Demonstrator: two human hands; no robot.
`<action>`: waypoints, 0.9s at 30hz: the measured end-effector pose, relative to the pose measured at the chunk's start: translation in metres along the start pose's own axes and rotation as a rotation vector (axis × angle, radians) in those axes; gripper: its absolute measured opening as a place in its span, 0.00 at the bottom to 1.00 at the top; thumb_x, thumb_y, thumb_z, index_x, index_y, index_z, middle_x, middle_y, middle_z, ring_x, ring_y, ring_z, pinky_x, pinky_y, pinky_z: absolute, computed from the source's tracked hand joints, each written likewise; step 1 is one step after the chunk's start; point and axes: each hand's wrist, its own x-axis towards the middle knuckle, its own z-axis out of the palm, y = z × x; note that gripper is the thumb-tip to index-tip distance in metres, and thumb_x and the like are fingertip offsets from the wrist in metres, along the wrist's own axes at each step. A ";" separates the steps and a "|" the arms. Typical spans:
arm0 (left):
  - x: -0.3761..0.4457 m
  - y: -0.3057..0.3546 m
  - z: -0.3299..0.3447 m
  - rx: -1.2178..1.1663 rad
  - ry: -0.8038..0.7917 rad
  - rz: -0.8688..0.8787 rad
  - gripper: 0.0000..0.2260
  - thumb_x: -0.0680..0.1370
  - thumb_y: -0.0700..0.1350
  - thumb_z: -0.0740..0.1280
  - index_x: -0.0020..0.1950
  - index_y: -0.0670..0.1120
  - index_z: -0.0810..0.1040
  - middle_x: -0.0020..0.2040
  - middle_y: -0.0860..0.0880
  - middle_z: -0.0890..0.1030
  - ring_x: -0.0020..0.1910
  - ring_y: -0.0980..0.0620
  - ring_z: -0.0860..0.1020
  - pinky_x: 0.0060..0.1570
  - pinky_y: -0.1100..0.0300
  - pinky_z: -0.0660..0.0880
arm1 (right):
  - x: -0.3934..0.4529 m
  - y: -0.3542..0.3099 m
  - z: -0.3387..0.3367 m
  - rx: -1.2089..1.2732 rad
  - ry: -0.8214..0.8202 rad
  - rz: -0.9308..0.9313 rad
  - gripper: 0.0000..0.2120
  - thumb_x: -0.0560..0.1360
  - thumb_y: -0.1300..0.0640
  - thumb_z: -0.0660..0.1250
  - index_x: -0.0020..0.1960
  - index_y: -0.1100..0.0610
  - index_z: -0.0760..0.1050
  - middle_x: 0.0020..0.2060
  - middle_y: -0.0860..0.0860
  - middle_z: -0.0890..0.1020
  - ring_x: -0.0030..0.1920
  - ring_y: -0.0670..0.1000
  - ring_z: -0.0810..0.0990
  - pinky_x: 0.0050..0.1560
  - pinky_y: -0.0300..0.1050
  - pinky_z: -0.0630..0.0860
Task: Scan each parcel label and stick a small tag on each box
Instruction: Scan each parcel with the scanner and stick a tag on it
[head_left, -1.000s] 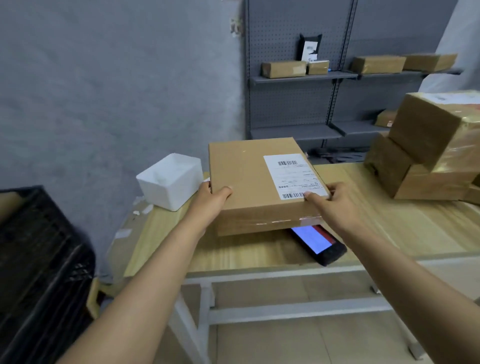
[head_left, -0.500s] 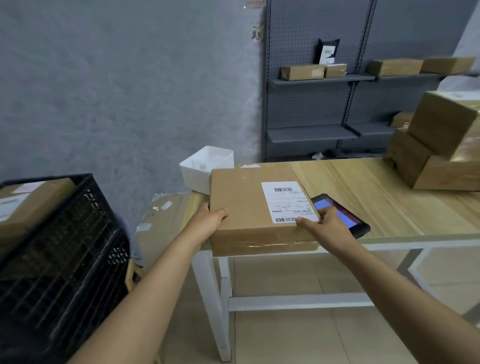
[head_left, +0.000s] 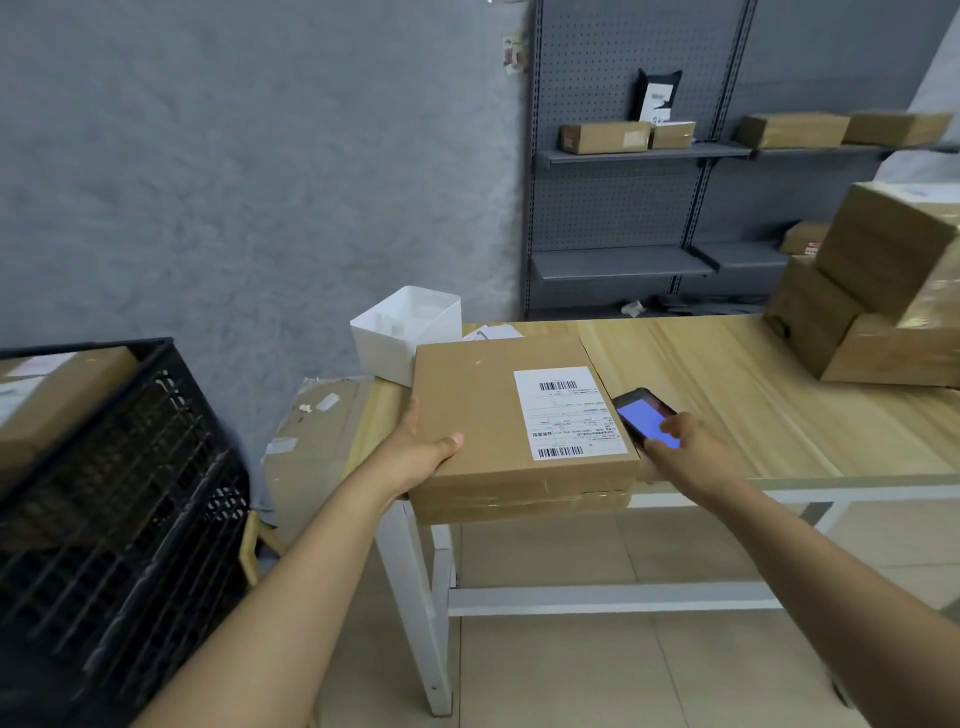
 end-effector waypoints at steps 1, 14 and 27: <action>0.001 -0.001 0.000 0.003 0.003 -0.008 0.43 0.73 0.59 0.69 0.77 0.62 0.42 0.64 0.58 0.72 0.54 0.51 0.77 0.56 0.53 0.76 | 0.006 0.007 -0.001 -0.088 -0.020 0.021 0.21 0.77 0.52 0.64 0.67 0.60 0.68 0.63 0.57 0.71 0.63 0.59 0.69 0.58 0.48 0.67; 0.006 0.000 -0.001 0.119 -0.005 -0.065 0.41 0.76 0.59 0.66 0.77 0.62 0.40 0.75 0.56 0.63 0.66 0.51 0.70 0.58 0.57 0.69 | 0.062 0.034 0.015 -0.452 -0.035 0.077 0.46 0.68 0.32 0.66 0.73 0.59 0.57 0.67 0.58 0.66 0.66 0.60 0.65 0.65 0.52 0.65; 0.006 0.009 0.000 0.205 -0.037 -0.098 0.39 0.77 0.59 0.63 0.76 0.63 0.36 0.75 0.54 0.62 0.41 0.60 0.70 0.30 0.62 0.73 | 0.063 0.004 -0.009 0.063 0.040 0.091 0.32 0.62 0.38 0.74 0.55 0.58 0.70 0.46 0.53 0.71 0.44 0.54 0.75 0.39 0.50 0.76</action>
